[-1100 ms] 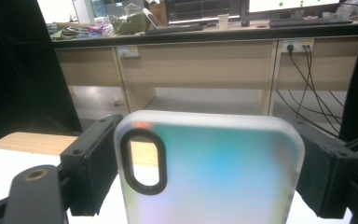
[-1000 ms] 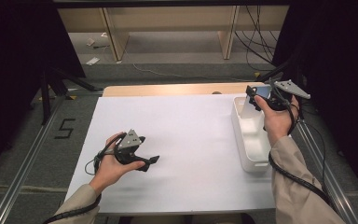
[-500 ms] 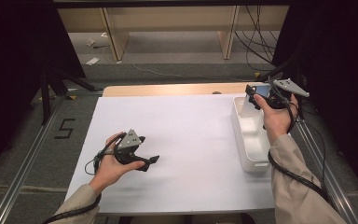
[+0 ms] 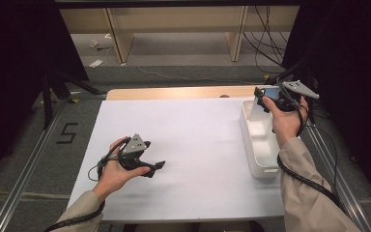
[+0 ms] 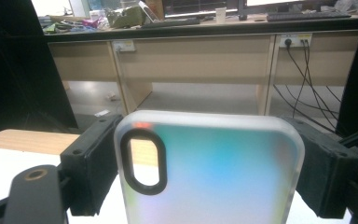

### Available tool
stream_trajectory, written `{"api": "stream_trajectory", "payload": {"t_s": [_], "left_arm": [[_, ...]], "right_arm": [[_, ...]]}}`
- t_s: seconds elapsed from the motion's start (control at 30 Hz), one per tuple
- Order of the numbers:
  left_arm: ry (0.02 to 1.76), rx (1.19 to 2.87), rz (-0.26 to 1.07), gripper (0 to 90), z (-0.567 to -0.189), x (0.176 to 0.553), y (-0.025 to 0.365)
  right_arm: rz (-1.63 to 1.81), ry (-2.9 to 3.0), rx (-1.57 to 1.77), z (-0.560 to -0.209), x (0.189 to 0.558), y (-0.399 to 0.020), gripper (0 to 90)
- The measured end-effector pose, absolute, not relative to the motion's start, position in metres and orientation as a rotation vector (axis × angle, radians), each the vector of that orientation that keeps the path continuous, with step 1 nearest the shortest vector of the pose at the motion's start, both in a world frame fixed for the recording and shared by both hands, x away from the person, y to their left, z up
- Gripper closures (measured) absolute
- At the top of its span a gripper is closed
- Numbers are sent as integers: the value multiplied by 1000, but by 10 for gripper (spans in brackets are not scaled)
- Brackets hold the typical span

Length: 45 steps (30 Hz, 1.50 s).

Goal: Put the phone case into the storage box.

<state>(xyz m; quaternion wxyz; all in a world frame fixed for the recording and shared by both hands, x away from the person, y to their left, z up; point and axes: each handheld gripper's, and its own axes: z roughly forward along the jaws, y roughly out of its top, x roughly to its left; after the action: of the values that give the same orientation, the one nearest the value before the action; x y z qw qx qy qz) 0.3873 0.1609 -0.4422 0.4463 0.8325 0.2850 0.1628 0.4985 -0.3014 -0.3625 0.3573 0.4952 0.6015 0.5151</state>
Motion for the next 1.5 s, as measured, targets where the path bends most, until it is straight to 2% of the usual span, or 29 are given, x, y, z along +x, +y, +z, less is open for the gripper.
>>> {"api": "stream_trajectory", "payload": {"t_s": [1.5], "left_arm": [[707, 2065, 401, 102, -442, 387, 161]], "right_arm": [[1302, 1578, 1288, -362, 511, -300, 188]]}}
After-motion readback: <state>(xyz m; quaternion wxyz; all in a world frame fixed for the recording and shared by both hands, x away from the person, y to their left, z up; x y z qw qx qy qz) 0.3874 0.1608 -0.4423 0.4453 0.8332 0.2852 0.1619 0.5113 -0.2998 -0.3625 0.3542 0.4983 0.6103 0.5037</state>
